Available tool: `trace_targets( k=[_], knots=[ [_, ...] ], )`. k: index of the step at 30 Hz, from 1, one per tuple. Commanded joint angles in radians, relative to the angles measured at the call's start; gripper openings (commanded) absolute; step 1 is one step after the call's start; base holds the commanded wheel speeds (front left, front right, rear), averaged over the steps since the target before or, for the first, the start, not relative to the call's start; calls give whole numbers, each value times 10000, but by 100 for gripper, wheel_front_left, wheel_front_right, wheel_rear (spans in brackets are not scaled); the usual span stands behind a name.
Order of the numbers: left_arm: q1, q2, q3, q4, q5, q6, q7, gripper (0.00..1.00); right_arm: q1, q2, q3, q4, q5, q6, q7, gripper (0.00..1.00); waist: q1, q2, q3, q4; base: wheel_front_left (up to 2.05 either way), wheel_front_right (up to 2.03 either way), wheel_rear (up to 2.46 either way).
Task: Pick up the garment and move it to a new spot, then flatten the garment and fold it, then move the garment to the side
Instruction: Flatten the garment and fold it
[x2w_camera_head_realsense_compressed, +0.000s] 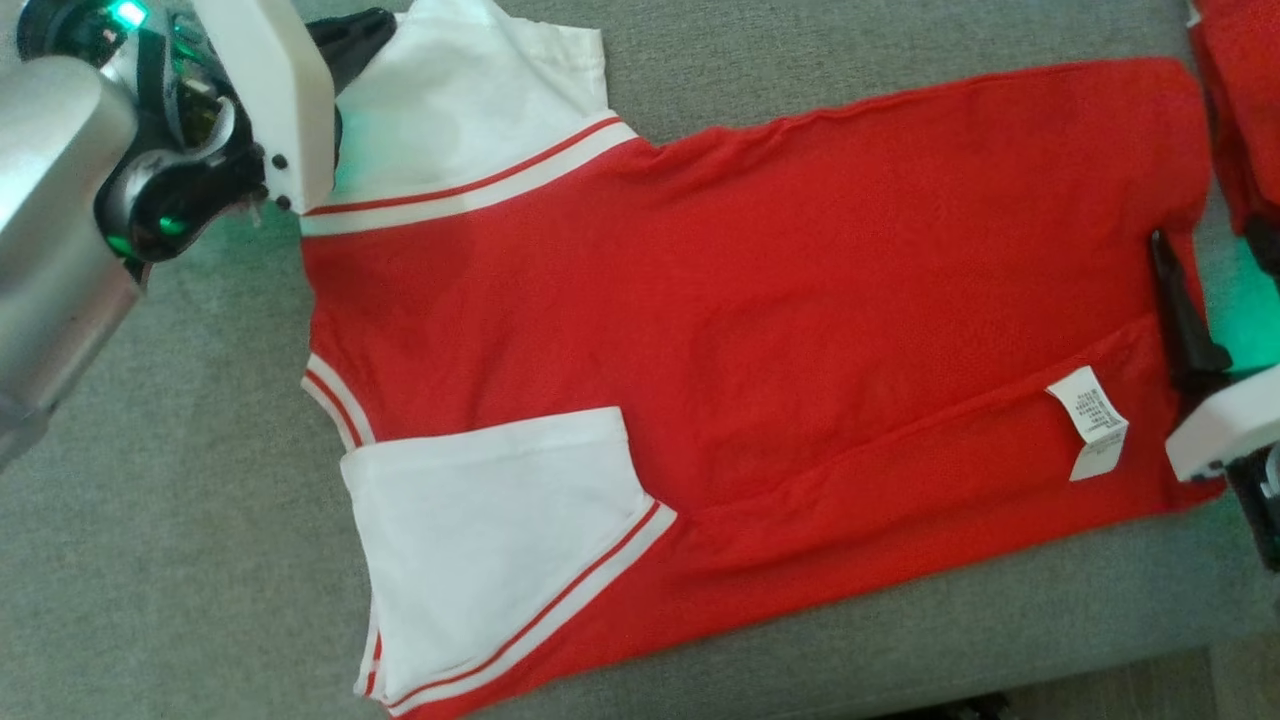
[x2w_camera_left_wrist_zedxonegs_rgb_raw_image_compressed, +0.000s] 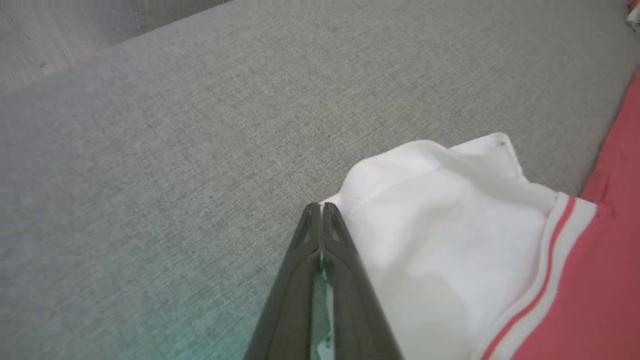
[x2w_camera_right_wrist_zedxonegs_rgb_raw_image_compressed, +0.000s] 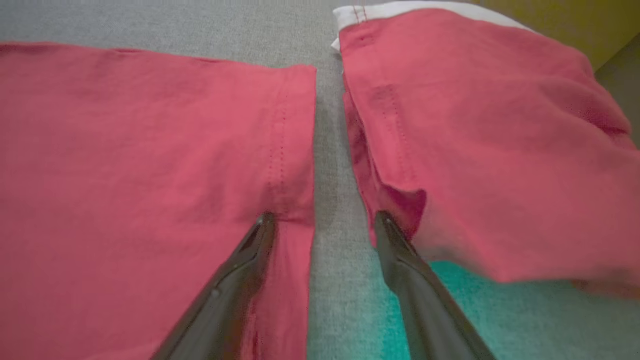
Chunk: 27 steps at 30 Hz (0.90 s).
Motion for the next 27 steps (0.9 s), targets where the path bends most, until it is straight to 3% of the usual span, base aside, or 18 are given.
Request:
trace_targets(
  k=[1,9,13,22,23,26,27],
  knots=[
    [-522,519,196,-317,-12,-57,-204,0,-66,-278,215,-205,25,-7,96,100,-1,0,-2,36,0,0,0],
    [-1285,828,-477,-606,861,-57,-2177,0,-1318,-582,1030,-46,903,-7,750,100,-1,0,-180,150,0,0,0],
    [-1656,820,-901,-555,1104,-57,-3115,0,-2263,-1035,1391,535,1373,-7,1422,100,-1,0,-259,285,0,0,0],
    [-2012,625,-1462,-440,1079,-57,-3948,0,-3969,-2221,2525,2080,1985,-7,3210,100,-1,0,-378,643,0,0,0],
    [-2013,583,-1496,-439,1042,-57,-3997,0,-4052,-2463,2813,2210,2047,-7,3532,85,-1,0,-398,705,0,0,0],
    [-2005,552,-1525,-453,982,-57,-4052,0,-4113,-2690,3059,2218,2270,-7,3723,69,-1,0,-413,773,0,0,0],
    [-1997,542,-1531,-458,962,-57,-4069,0,-4107,-2755,3157,2192,2376,-7,3792,55,-1,0,-419,796,0,0,0]
  ],
)
